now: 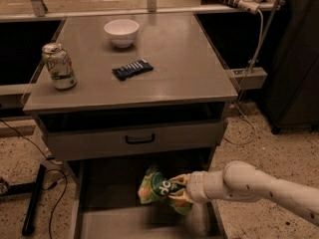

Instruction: Place green rice chip bag into middle drawer

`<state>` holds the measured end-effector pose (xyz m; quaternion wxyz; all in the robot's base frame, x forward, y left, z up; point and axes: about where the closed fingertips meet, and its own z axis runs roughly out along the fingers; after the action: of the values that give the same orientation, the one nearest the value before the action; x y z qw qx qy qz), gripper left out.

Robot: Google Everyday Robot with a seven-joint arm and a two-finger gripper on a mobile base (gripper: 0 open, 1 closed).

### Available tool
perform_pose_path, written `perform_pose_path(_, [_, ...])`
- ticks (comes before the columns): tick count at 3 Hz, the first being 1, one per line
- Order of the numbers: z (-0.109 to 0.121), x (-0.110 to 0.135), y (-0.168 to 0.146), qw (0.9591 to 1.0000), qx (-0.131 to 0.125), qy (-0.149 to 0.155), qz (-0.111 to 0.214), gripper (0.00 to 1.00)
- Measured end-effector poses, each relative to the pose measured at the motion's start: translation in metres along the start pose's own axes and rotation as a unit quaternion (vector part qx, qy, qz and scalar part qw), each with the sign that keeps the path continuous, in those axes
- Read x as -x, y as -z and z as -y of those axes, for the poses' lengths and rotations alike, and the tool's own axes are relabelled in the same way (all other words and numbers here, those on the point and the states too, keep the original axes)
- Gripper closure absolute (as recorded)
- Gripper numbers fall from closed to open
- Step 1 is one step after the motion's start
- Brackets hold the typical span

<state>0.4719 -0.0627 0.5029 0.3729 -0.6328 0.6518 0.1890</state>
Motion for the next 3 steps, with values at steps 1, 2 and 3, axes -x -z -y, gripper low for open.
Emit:
perform_pose_path(1, [0.007, -0.016, -0.035, 0.9999, -0.005, -0.010, 0.004, 1.00])
perform_pose_path(2, [0.023, -0.026, -0.066, 0.9997, -0.020, -0.016, 0.000, 1.00])
perform_pose_path(3, [0.029, -0.033, -0.088, 0.9991, -0.034, -0.025, -0.009, 1.00])
